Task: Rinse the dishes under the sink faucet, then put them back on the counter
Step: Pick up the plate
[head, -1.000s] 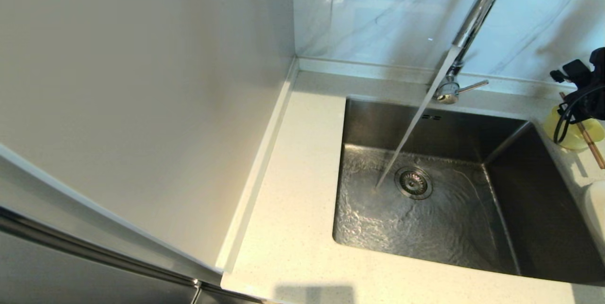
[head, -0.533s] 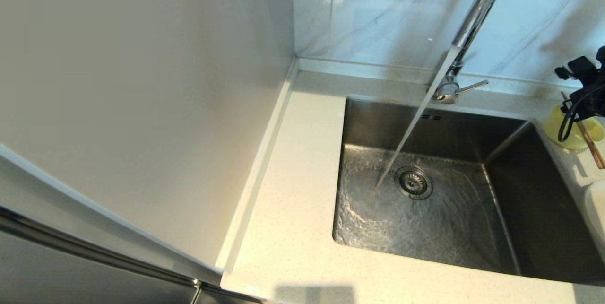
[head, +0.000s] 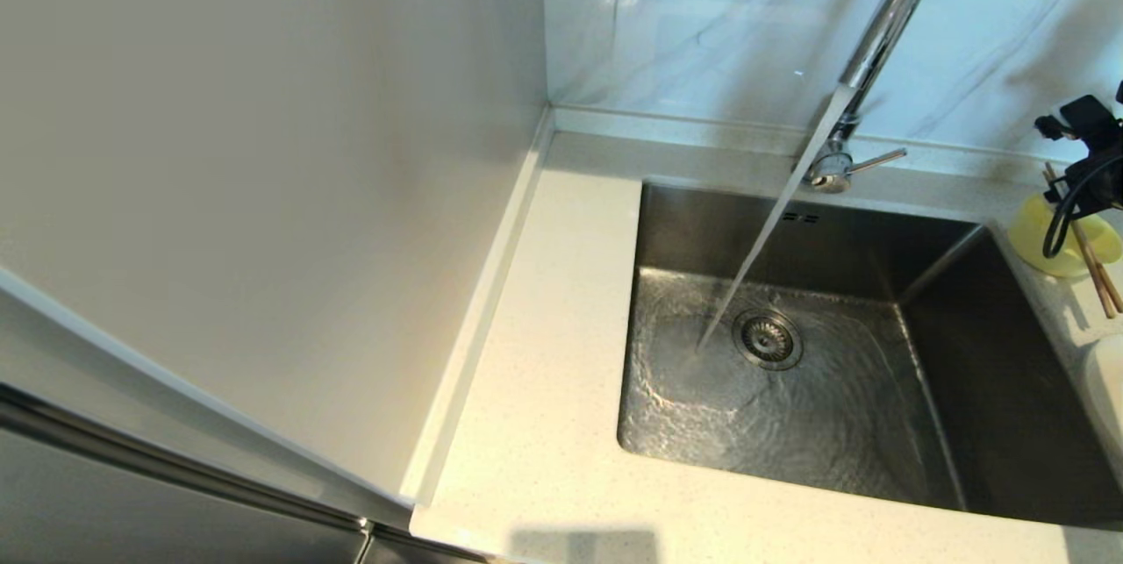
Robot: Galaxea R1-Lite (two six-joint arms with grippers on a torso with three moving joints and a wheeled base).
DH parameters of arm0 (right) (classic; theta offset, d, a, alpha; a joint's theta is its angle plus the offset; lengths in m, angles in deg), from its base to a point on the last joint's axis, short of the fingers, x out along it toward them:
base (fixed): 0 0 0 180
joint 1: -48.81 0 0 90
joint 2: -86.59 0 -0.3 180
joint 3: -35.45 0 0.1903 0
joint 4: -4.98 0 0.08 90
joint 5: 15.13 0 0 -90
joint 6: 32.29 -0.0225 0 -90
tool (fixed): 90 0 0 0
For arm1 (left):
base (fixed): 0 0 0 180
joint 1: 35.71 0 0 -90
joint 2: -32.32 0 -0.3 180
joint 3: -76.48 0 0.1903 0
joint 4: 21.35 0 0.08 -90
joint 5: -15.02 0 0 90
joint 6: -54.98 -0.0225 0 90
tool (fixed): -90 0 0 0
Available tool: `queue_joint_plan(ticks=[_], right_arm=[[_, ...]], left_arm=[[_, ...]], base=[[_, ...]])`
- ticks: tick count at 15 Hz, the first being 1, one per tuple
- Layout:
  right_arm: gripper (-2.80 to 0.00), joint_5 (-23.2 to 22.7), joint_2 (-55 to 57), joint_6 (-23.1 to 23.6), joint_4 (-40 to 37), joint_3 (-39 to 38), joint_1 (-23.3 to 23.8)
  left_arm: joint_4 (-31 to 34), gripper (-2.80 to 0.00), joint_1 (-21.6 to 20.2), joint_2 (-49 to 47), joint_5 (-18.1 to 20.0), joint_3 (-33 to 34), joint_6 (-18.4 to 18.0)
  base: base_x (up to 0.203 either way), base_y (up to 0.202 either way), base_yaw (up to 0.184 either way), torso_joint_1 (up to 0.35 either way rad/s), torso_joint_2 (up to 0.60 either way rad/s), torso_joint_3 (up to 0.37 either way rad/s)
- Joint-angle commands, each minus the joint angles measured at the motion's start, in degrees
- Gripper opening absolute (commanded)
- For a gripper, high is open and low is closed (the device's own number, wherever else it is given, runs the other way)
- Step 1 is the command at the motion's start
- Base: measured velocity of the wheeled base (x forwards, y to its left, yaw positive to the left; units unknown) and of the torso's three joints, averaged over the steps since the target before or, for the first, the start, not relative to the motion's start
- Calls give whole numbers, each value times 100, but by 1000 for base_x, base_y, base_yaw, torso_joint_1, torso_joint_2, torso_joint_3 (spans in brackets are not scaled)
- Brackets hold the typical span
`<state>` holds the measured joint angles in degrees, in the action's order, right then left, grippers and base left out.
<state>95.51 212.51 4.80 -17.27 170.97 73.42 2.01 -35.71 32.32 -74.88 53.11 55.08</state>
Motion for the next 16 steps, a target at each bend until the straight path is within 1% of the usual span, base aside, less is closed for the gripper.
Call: queue_joint_plan(ticks=[1, 5, 11, 16], right_arm=[[0, 10, -23, 21, 2, -40, 0], [0, -95, -6, 17, 2, -62, -29], [0, -130, -15, 6, 11, -80, -62], [0, -219, -31, -201, 37, -29, -86]], left_arm=[[0, -280, 0, 0, -1, 0, -1], [0, -280, 0, 0, -5, 0, -1], [0, -280, 0, -9, -1, 0, -1], [0, -280, 0, 0, -1, 0, -1]], base=[[0, 0, 0, 0, 0, 0], [0, 0, 0, 0, 0, 0], [0, 0, 0, 0, 0, 0], [0, 0, 0, 0, 0, 0]])
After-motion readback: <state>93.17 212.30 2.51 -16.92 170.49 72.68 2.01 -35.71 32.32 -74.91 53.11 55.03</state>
